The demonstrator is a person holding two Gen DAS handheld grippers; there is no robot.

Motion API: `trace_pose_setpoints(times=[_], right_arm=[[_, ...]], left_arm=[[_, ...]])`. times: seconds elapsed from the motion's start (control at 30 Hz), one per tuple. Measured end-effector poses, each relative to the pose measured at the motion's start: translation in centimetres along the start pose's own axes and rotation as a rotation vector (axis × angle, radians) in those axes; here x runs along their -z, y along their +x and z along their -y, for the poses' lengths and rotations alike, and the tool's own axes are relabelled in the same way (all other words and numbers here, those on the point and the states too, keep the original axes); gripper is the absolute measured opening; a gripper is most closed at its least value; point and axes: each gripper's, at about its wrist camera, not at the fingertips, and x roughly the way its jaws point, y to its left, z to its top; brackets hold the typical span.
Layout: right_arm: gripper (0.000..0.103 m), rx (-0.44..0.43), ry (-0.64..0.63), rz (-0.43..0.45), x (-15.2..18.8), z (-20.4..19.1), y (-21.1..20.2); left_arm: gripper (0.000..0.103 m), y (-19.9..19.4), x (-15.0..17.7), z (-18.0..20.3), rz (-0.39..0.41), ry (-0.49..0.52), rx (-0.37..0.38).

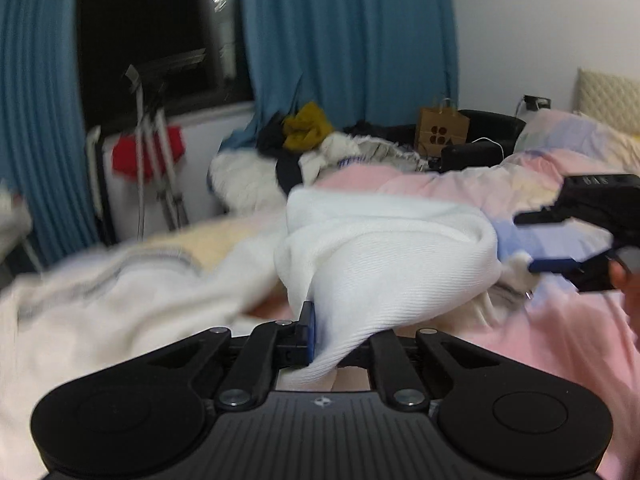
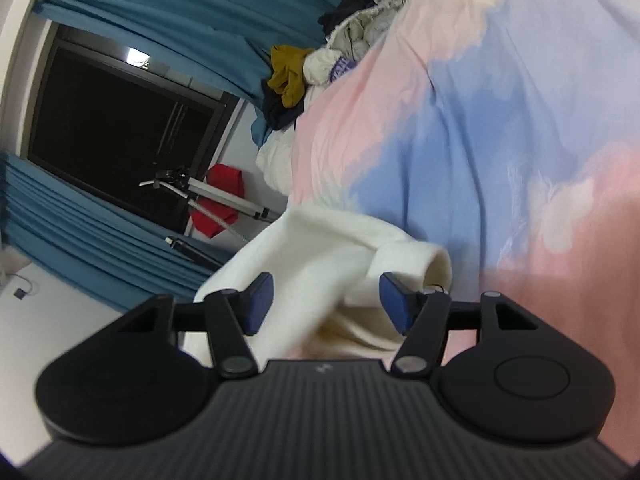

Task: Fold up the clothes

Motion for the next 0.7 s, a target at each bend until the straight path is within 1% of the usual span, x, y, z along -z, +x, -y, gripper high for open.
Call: trace_pose_setpoints(times=[0.07,0.13,0.17,0.37,0.4,0.47,0.5,0.57,0.67,0.7], right_arm=[[0.062,0.005,0.017,-0.033,0.3,0.2,0.3],[0.062,0.009,0.033,-0.066,0.5,0.3,0.6],[0.062,0.017,0.032,-0.063,0.5,0.3,0.4],[0.062,0.081,0.006,0.006,0.3,-0.1,-1.1],[0.062,0.103,0.005,0.025,0.2,-0.1,-1.3],[0.062,0.157,0.005,0.071,-0.1,0.1,-1.7],[0.062,0.172,0.016,0.069,-0.1,0.4,-1.5],[0.062,0.183,0.036,0.03,0.1,0.9,-0.6],[0.062,0.18,0.043,-0.063,0.8,1.1,1.2],[0.062,0.17,0.036,-0.077,1.1,1.0,1.6]], left_arm=[[0.008,-1.7,2.4,-0.9,-0.023,-0.032,-0.008],[0.008,-2.4,4.0,-1.9,-0.031,-0.08,-0.007],[0.008,-2.7,4.8,-2.4,-0.035,-0.103,-0.006],[0.008,-4.8,9.6,-5.4,-0.057,-0.246,-0.004],[0.008,-5.1,10.4,-5.9,-0.061,-0.269,-0.004],[0.009,-4.7,10.8,-6.1,-0.085,-0.279,0.011],[0.009,-4.5,11.0,-6.5,-0.104,-0.283,0.025],[0.009,-4.1,11.6,-6.3,-0.131,-0.28,0.033],[0.009,-3.4,12.2,-6.1,-0.171,-0.249,0.039],[0.009,-3.1,12.3,-5.9,-0.181,-0.238,0.04]])
